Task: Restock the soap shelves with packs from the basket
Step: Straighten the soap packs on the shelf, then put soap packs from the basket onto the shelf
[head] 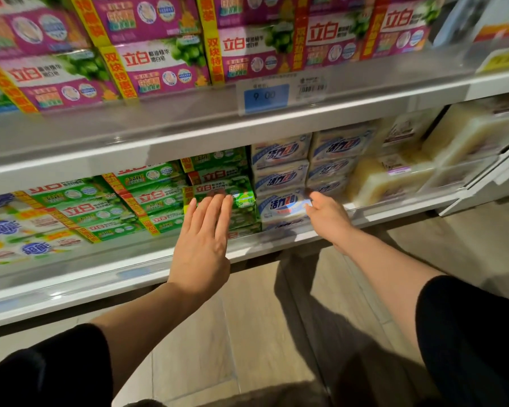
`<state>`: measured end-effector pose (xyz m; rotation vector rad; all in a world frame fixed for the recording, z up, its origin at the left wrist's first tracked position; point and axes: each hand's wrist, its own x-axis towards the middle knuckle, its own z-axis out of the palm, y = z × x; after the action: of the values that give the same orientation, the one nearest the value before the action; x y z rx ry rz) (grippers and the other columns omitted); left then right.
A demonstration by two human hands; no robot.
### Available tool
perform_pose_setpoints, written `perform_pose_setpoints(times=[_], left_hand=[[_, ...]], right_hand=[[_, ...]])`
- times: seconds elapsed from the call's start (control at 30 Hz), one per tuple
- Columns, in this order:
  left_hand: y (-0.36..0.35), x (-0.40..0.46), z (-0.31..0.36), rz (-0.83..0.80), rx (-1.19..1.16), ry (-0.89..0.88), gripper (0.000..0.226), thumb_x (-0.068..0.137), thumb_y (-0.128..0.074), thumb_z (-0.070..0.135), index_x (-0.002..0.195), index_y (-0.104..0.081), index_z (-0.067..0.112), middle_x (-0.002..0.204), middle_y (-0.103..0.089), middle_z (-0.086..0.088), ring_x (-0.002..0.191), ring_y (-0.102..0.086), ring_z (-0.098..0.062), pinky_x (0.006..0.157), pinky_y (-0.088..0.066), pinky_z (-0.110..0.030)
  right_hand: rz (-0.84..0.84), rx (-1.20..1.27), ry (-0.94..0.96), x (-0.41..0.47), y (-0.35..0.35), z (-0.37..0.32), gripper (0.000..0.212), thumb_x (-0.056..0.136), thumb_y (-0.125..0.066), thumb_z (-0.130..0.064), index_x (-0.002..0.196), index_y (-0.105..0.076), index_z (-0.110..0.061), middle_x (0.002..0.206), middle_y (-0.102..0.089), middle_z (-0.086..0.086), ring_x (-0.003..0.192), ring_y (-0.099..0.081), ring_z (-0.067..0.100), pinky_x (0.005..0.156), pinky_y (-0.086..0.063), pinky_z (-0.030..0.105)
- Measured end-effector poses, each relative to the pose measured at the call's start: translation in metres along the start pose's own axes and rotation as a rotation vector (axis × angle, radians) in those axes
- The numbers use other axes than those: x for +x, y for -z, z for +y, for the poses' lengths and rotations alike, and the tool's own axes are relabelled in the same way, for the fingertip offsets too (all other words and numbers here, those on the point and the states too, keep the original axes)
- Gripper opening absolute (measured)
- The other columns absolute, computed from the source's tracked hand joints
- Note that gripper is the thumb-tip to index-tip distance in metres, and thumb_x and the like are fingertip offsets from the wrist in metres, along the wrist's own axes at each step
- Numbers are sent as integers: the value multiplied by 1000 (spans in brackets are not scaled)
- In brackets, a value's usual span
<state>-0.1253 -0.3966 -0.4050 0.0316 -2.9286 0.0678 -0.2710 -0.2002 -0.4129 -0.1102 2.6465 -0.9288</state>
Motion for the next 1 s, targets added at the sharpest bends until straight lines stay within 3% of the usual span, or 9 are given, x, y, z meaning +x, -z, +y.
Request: perform_pose_setpoints(times=[0.17,0.23,0.3,0.43,0.5,0.57,0.77,0.93,1.0], left_hand=[[18,-1,0,-104,8,-9,104,68,-73,12,153,-13,4,155,-28,-17,144,-24,-34,122,-2,-41],[34,-1,1,-141,-40,-17,100,80,-65,17,154,2,11,162,-7,-10,149,-6,-26,119,8,-35],[56,-6,4,-205,-117,-29,94,86,-60,17,155,3,16,163,2,-4,150,0,-20,116,11,-29],[119,-18,30,-212,-220,-87,83,87,-63,21,154,-15,17,161,-17,-6,145,-23,-24,119,-12,-32],[155,-21,47,-185,-280,-132,77,85,-64,21,151,-26,13,153,-30,-8,134,-40,-27,110,-33,-33],[192,-21,66,-139,-343,-156,72,84,-66,20,147,-34,12,143,-41,-8,123,-51,-28,99,-42,-34],[281,-19,173,39,-593,-319,63,80,-70,18,138,-46,15,125,-57,-6,102,-62,-23,90,-50,-39],[317,-16,275,92,-780,-513,73,74,-59,48,135,-50,9,124,-57,-12,109,-58,-28,93,-45,-35],[324,-20,312,73,-838,-522,77,75,-67,48,137,-47,8,128,-53,-12,117,-52,-27,96,-39,-31]], right_hand=[[-39,40,-42,-21,11,-9,53,102,-41,-25,152,-22,-18,155,-30,6,140,-31,27,113,-29,39],[-4,119,-36,-40,23,-18,55,101,-44,-25,152,-23,-21,155,-32,6,140,-32,26,114,-29,40],[12,162,-2,-68,37,-29,52,100,-46,-27,150,-30,-21,150,-40,5,136,-39,24,112,-32,39],[56,220,78,-134,78,-64,48,101,-46,-29,147,-37,-20,138,-53,5,125,-49,23,101,-37,32],[125,227,117,-166,104,-83,44,100,-47,-29,142,-43,-17,132,-56,7,122,-52,24,98,-39,31],[194,198,188,-199,135,-97,40,99,-49,-30,136,-51,-15,127,-60,8,118,-55,26,98,-44,34],[474,42,355,-306,249,-88,28,97,-50,-30,114,-66,-14,113,-68,5,106,-60,21,91,-45,31],[686,-54,339,-383,334,-38,19,93,-56,-24,98,-69,-11,95,-71,7,91,-63,24,85,-47,38],[802,-84,305,-409,358,-11,15,91,-58,-20,94,-69,-11,94,-71,5,91,-64,24,84,-48,38]])
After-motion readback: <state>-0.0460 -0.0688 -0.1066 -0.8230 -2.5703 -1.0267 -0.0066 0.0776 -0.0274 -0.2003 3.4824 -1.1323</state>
